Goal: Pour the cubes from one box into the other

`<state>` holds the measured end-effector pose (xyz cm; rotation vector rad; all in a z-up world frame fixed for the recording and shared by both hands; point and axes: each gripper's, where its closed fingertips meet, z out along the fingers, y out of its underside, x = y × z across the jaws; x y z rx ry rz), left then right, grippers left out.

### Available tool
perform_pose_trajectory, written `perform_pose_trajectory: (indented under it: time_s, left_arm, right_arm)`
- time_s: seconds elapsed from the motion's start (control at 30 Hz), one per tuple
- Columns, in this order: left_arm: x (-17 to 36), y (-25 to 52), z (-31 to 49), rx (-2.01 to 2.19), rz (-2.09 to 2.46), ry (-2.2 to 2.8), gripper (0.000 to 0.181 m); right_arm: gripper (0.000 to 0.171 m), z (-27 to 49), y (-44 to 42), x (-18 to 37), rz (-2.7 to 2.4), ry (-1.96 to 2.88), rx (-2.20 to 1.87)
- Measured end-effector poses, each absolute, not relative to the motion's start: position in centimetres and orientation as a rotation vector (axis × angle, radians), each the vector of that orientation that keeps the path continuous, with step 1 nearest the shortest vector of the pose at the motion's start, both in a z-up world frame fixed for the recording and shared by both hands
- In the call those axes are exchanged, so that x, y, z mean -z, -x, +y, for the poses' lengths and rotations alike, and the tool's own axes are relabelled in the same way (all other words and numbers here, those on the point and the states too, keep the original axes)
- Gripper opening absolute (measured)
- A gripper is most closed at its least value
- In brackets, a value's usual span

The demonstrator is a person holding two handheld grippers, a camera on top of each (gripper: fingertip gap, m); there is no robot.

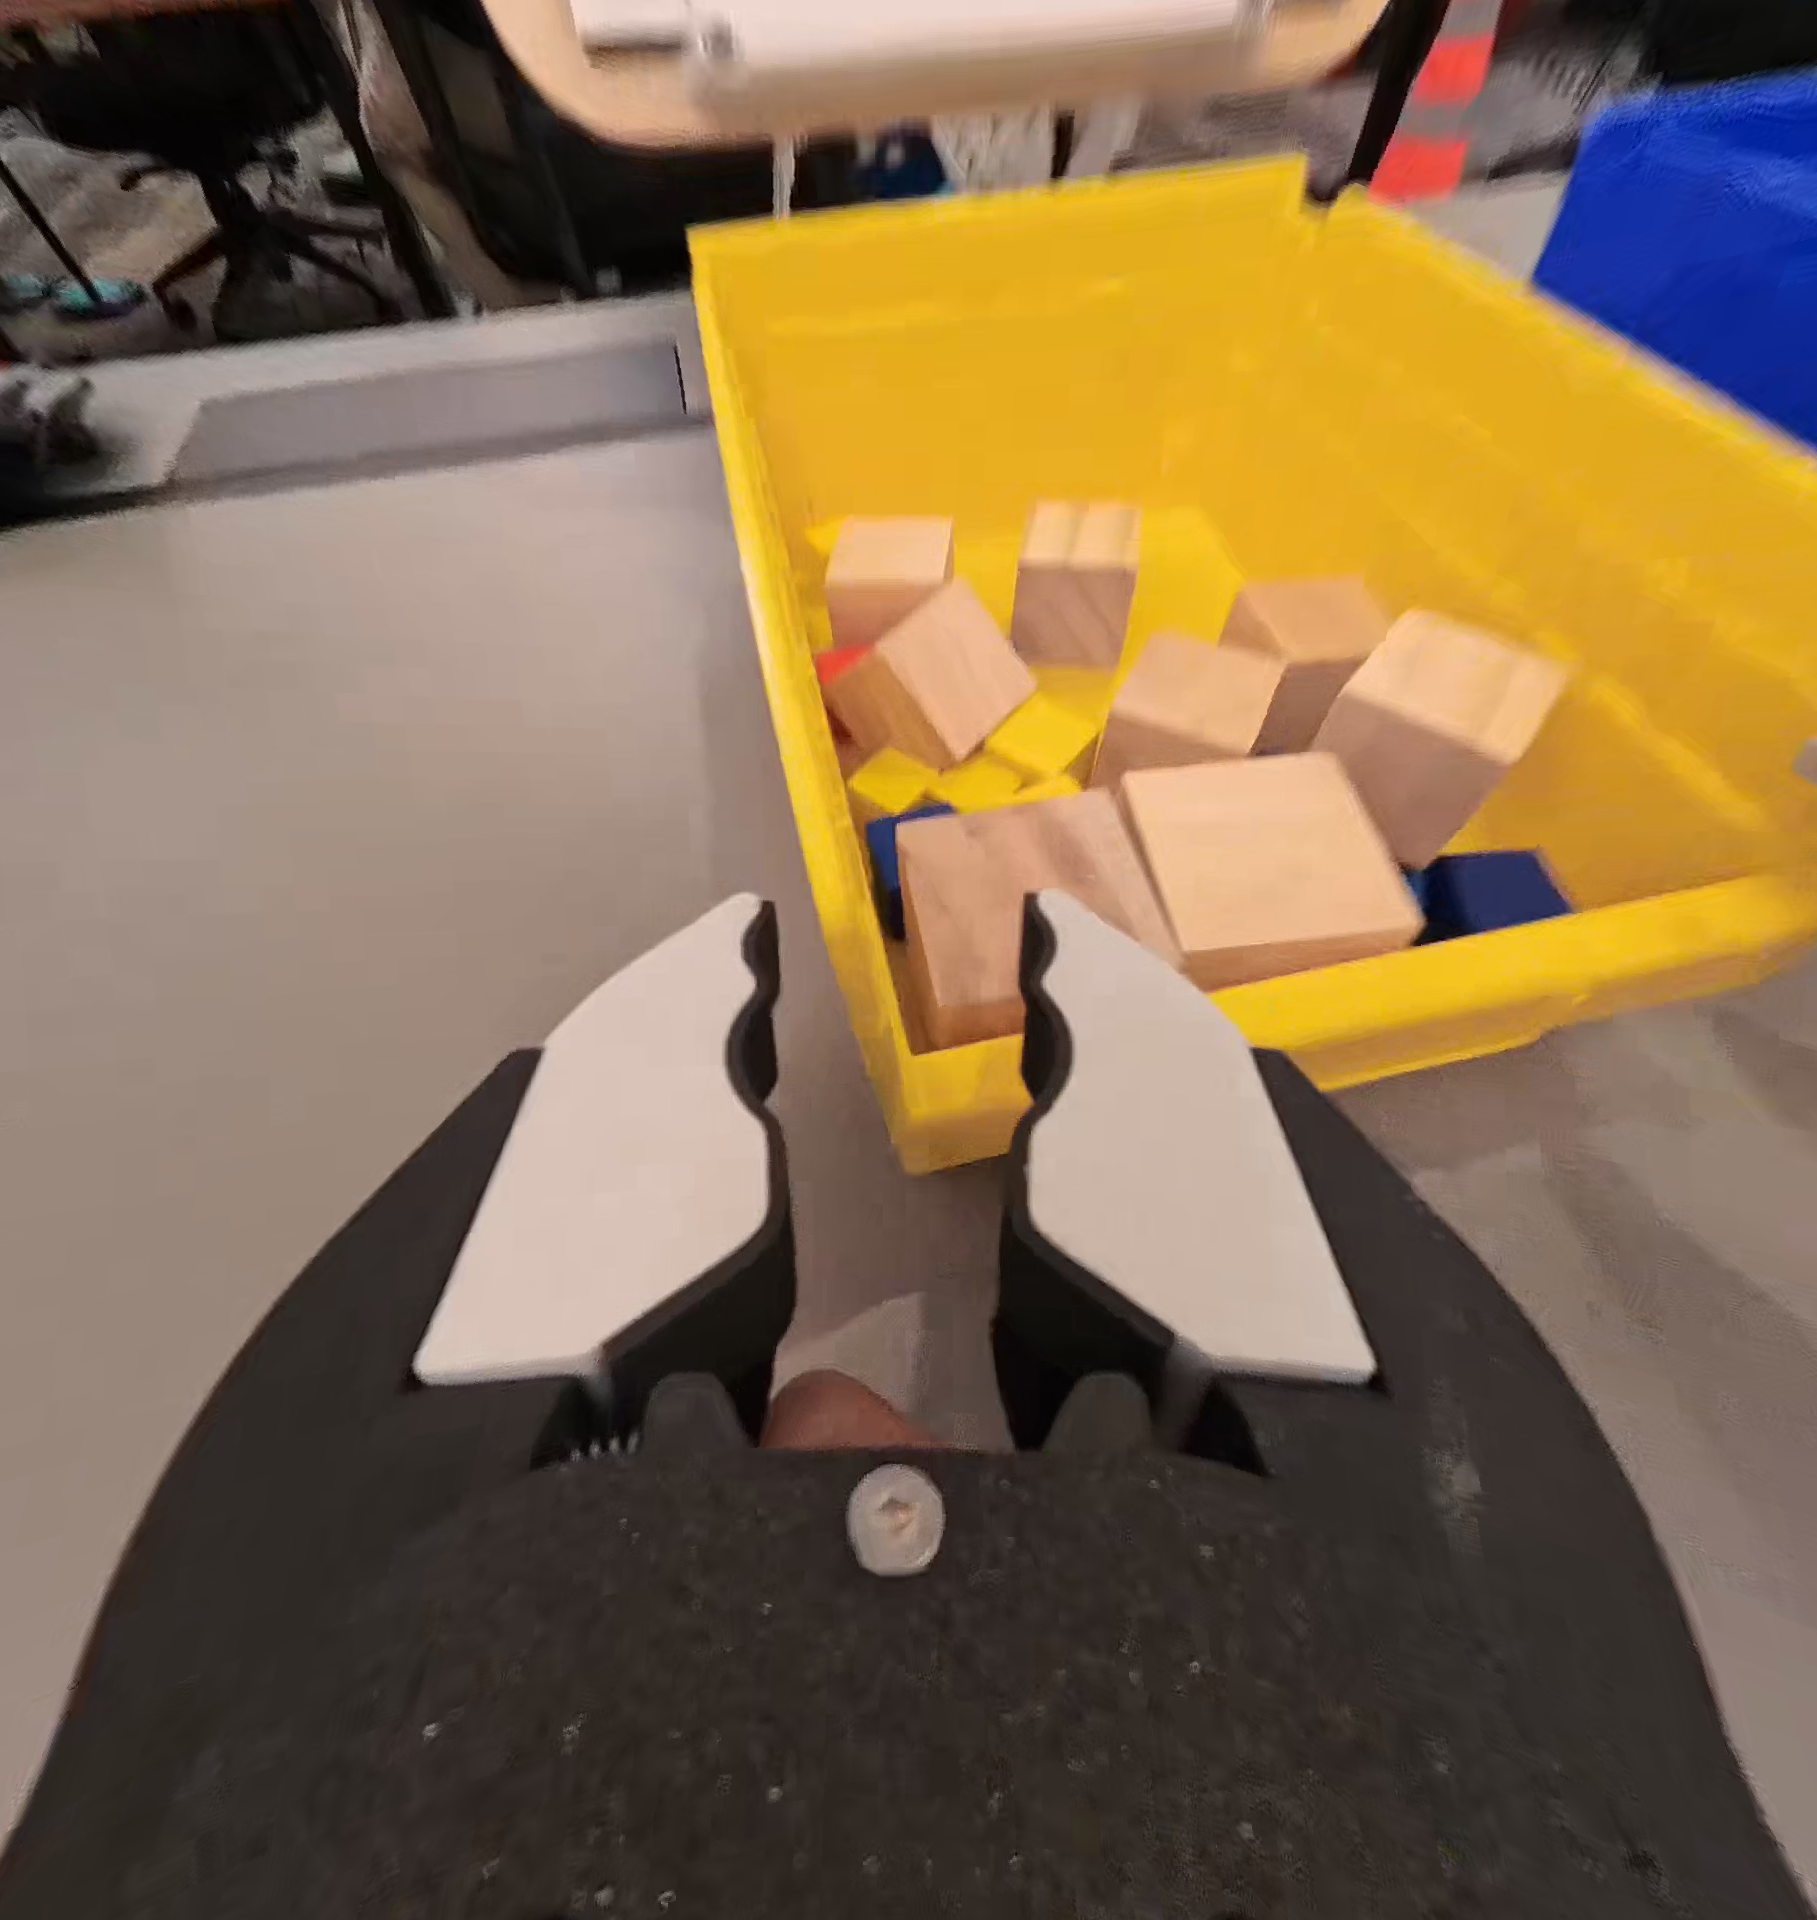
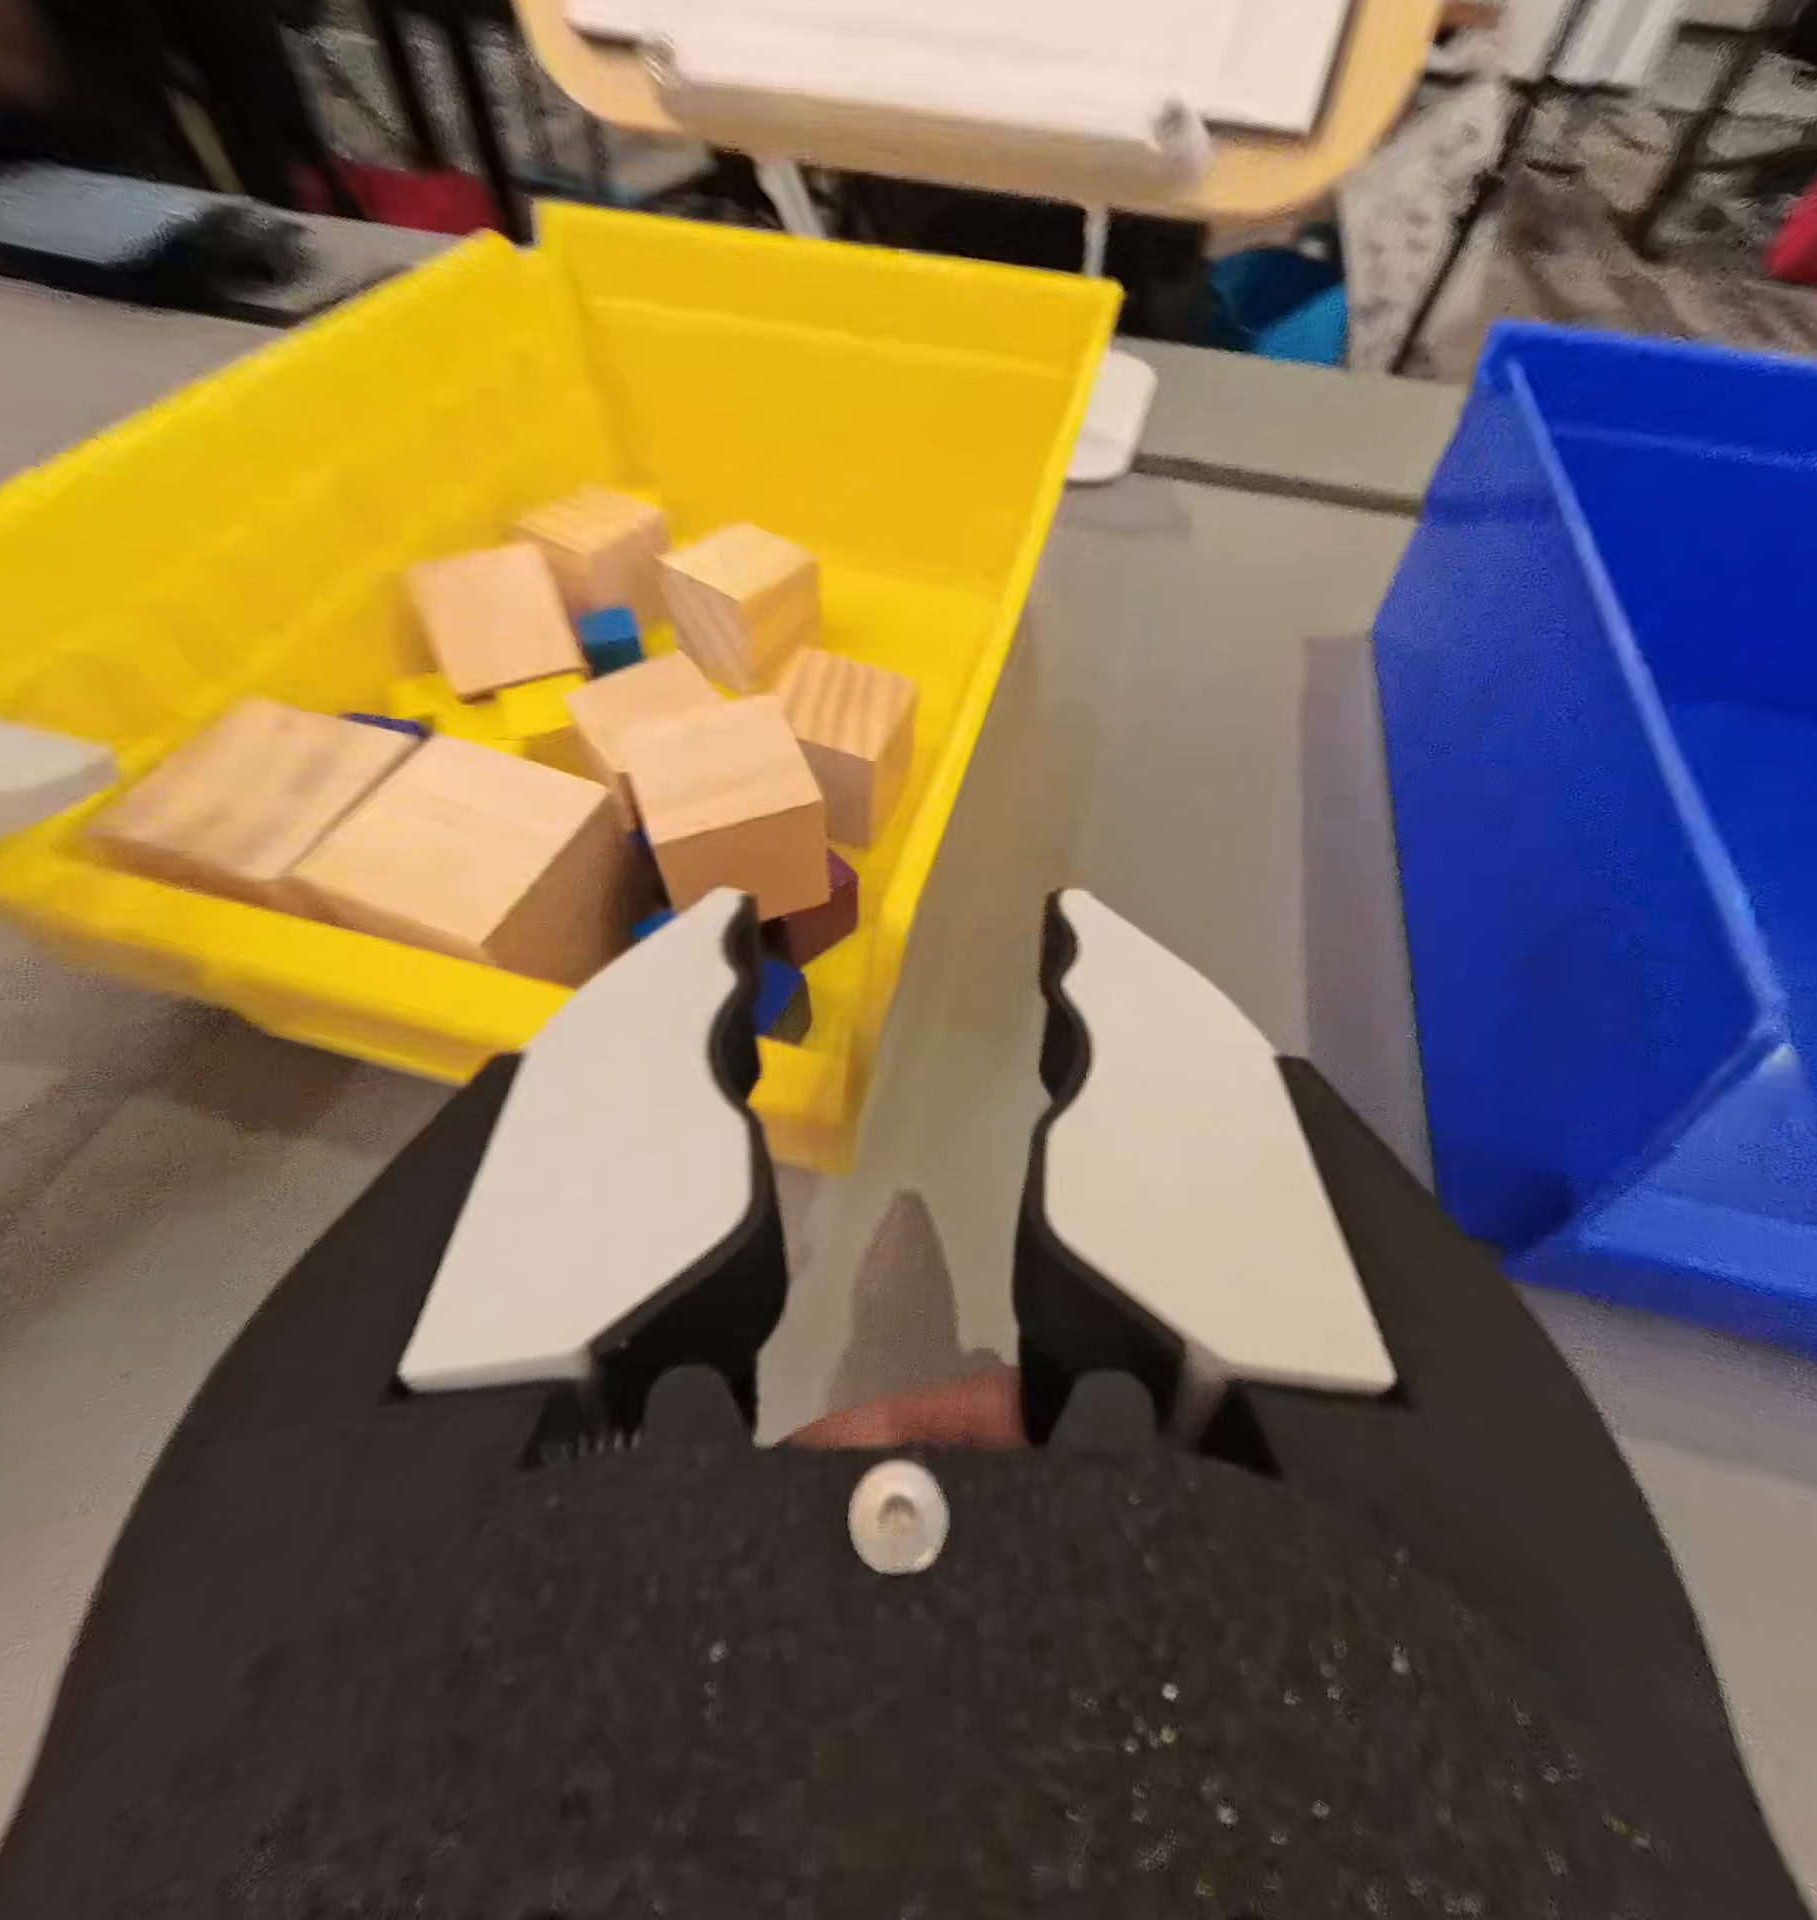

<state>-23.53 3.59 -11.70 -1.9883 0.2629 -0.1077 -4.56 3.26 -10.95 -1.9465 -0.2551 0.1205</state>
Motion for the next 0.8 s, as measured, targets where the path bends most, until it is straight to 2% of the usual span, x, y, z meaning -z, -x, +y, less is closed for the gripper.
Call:
perform_pose_trajectory:
  time_s: [0.03,0.07,0.1,0.27,0.5,0.67,0.8]
  left_arm:
    - [12.6,23.5,4.1,0.101,0.255,2.019,0.033]
    - [13.0,23.8,4.5,0.086,0.231,2.034,0.015]
    - [13.1,24.2,4.9,0.078,0.209,2.037,0.004]
    - [10.6,26.9,5.6,0.06,0.169,2.017,0.002]
    - [5.0,38.9,5.8,-0.059,0.103,1.943,0.002]
    - [9.4,48.4,6.1,0.091,-0.119,2.026,0.002]
    - [12.8,51.8,7.0,0.091,-0.102,2.035,0.003]
  right_arm:
    - [0.039,3.9,4.8,11.6,-0.213,1.965,-0.102]
    - [0.015,4.4,5.1,12.3,-0.179,1.99,-0.112]
    - [0.005,4.9,5.0,12.6,-0.119,2.0,-0.105]
    - [0.004,4.8,7.6,11.6,-0.036,1.993,-0.065]
    - [0.005,5.4,19.7,8.0,-0.061,1.874,-0.146]
    - [0.005,6.5,29.1,9.8,-0.234,1.962,-0.123]
    - [0.006,7.4,32.4,12.4,-0.281,1.931,-0.072]
